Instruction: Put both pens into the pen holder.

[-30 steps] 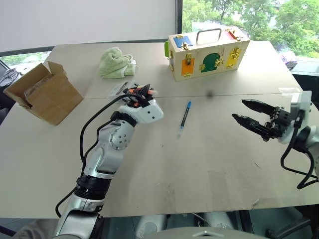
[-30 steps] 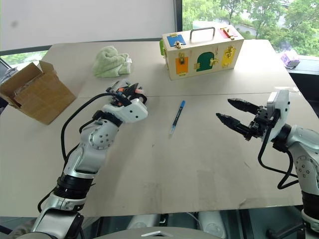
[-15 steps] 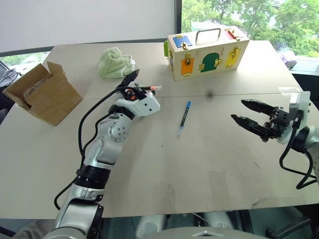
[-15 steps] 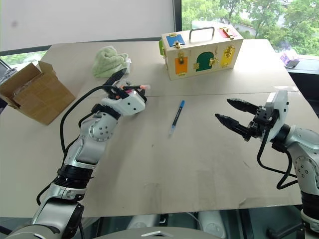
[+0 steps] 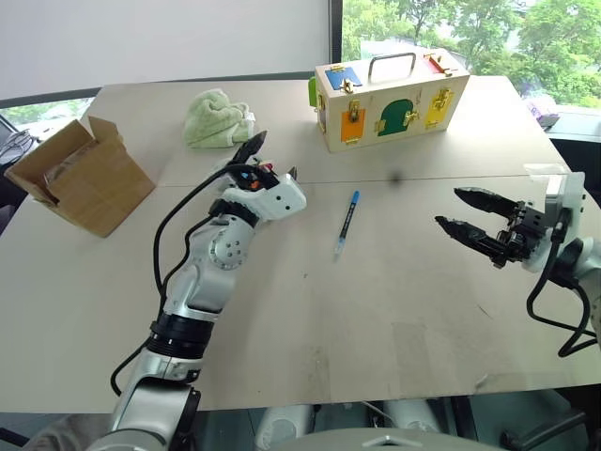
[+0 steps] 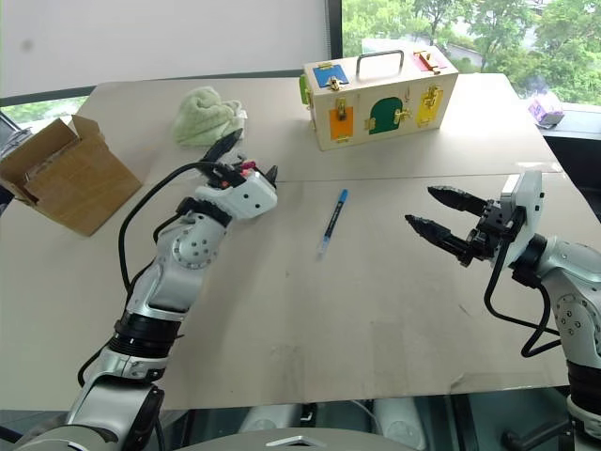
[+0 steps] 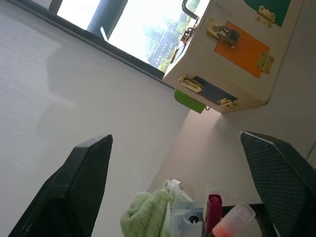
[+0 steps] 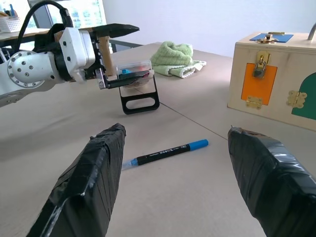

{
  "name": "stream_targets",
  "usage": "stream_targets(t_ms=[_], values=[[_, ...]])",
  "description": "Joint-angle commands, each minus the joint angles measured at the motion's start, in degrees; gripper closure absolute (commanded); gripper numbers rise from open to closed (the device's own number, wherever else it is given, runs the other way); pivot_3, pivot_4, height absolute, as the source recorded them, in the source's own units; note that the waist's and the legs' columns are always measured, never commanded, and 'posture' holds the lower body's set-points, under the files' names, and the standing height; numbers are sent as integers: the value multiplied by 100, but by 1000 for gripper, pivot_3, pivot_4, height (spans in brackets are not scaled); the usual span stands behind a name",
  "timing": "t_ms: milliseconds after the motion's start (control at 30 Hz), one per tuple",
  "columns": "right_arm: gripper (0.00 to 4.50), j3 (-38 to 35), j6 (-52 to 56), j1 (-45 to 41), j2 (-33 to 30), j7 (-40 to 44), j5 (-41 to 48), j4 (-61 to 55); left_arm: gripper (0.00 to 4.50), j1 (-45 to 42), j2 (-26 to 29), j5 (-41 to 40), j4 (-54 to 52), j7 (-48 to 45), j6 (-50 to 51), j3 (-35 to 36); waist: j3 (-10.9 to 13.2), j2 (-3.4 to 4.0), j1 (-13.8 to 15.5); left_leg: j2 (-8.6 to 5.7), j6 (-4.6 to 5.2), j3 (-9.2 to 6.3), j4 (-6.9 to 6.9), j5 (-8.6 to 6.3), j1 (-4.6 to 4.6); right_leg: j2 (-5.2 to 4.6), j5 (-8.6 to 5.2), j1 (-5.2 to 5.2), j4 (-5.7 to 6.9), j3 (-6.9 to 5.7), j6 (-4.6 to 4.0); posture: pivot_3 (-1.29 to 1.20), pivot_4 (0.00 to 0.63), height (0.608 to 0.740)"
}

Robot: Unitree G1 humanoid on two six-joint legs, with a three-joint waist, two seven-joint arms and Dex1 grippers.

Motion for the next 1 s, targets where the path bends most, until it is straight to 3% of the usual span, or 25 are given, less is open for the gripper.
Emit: stream_targets(t_ms=[33,233,433,600,700,800,1000], values=[[975,-82,-39,9,-46,13,76,-142,101,6,-188,-150,-402,1,29,-39,0,0,3,0,0,0,0,0,0,0,0,0,0,0,0,0,150,740],[975,-115,-37,109,-55,-19,64,-196,101,64,-707,-1229,-291,-1091,318,-385,-1,-1,7,0,0,2,5,0,-4,-1,0,0,-1,0,0,0,150,740],[975,-24,-7,208,-137,-59,-60,-283,101,285,-1301,-2352,-782,-1847,1635,-317,-1,-1,-28,4,0,4,5,0,-2,4,0,0,2,3,0,0,150,740],[975,823,-182,219,-3,-357,-923,-188,101,796,-1462,-3929,-1961,-2434,3162,255,-2,0,-64,7,-1,4,6,1,-2,5,0,0,2,4,0,0,150,740],[975,1633,-332,-161,408,-857,-1768,206,101,1434,-894,-5118,-2812,-3198,3837,822,-2,0,-192,10,-3,5,5,2,3,6,0,0,3,8,0,0,150,740],[975,2226,-294,-701,1044,-1377,-2275,611,101,2279,33,-5590,-3341,-3884,3759,1324,-1,8,-254,13,-15,5,-2,9,12,12,0,-3,9,13,-1,0,150,740],[975,3173,-162,-1572,2182,-2333,-3329,1423,101,3972,1100,-6677,-3704,-5099,3388,2959,0,5,-290,12,-18,2,-7,10,15,10,-1,-7,4,13,-3,0,150,740]])
